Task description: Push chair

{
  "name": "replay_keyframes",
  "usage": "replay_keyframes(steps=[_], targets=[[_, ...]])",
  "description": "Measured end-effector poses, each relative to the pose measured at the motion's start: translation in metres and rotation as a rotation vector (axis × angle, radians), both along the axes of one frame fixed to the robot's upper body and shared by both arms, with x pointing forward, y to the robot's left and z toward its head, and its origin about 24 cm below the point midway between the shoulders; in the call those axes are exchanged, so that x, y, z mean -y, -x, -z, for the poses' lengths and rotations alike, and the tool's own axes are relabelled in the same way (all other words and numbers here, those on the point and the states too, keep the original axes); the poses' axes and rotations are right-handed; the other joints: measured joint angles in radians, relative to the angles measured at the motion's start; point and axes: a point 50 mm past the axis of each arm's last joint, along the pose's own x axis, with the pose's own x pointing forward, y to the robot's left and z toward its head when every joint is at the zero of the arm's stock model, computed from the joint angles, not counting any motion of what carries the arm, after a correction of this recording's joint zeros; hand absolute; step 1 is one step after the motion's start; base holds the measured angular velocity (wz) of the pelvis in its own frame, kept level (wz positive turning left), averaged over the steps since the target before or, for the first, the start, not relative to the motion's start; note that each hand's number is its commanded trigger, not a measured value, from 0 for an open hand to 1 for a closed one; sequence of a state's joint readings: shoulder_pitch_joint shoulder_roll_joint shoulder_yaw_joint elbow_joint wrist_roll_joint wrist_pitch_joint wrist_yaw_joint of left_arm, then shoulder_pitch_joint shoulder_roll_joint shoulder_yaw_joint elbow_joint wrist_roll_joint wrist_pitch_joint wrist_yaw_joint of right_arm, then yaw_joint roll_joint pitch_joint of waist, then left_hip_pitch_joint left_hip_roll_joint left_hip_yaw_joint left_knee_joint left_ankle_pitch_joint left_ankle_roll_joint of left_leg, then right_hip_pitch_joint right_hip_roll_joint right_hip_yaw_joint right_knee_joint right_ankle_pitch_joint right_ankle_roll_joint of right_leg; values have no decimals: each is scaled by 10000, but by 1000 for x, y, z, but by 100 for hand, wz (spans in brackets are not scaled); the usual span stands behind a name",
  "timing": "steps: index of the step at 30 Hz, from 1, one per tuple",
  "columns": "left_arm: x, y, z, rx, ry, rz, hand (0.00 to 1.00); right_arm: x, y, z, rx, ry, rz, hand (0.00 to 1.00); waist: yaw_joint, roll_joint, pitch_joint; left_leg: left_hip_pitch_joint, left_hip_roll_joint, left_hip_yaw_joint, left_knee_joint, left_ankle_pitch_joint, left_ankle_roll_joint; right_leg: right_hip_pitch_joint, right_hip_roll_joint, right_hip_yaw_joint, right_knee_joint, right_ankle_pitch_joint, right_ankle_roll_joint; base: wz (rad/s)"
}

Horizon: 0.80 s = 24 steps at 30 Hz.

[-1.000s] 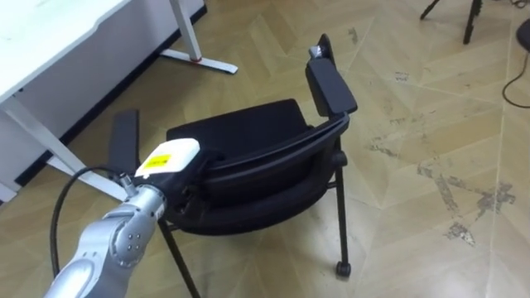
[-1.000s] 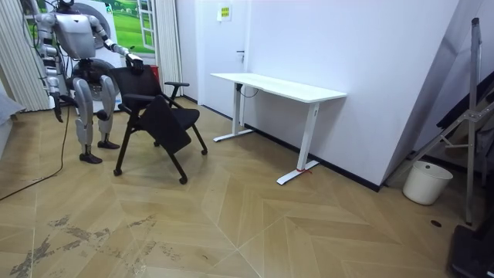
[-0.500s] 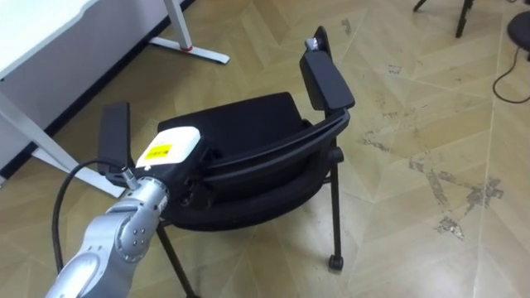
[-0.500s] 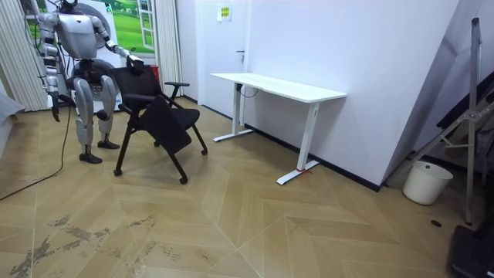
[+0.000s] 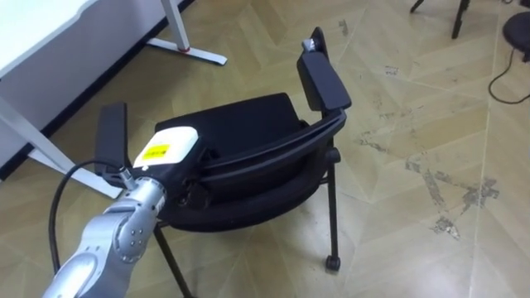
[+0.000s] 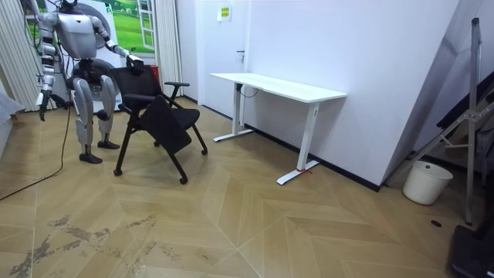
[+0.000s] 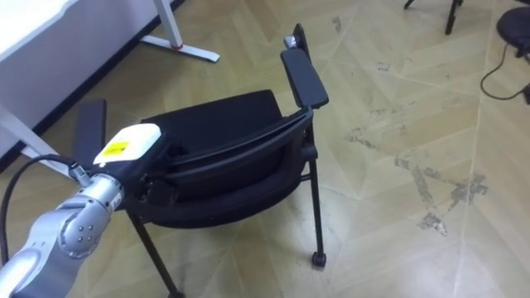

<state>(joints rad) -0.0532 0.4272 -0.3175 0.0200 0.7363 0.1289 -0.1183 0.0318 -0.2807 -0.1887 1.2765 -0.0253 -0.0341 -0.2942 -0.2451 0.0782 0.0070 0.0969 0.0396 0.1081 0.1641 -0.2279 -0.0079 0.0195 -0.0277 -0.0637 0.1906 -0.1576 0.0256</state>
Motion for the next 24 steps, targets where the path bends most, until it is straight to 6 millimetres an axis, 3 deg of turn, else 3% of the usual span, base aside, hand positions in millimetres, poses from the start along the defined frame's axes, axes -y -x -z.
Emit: replay_keyframes(steps=[4,6,12,17,24], targets=[[-4,0,0,-24,-193,-13,100,8,-36,-18,717,1613,-2204,0,-34,-67,-17,31,7,26,13,0,0,-12,22,52,-20,25,-14,-6],[-5,0,-1,3,-197,51,100,9,-61,-34,1181,2896,-4158,0,75,-73,-14,9,17,122,26,1,0,-127,28,108,78,28,-17,-8],[-9,0,-9,121,-327,340,100,-4,-110,-78,2894,5002,-7029,0,310,-265,-7,-145,29,306,25,1,0,-398,38,244,210,35,-22,-8],[-7,0,-10,166,-276,570,100,-9,-126,-103,4047,5712,-7432,0,390,-460,-37,-125,23,316,24,1,1,-357,17,239,186,41,-13,2],[-6,0,-12,256,-301,812,100,-14,-144,-136,5046,6471,-8310,0,579,-445,-26,-134,21,325,13,1,0,-364,28,288,119,45,-5,-3]])
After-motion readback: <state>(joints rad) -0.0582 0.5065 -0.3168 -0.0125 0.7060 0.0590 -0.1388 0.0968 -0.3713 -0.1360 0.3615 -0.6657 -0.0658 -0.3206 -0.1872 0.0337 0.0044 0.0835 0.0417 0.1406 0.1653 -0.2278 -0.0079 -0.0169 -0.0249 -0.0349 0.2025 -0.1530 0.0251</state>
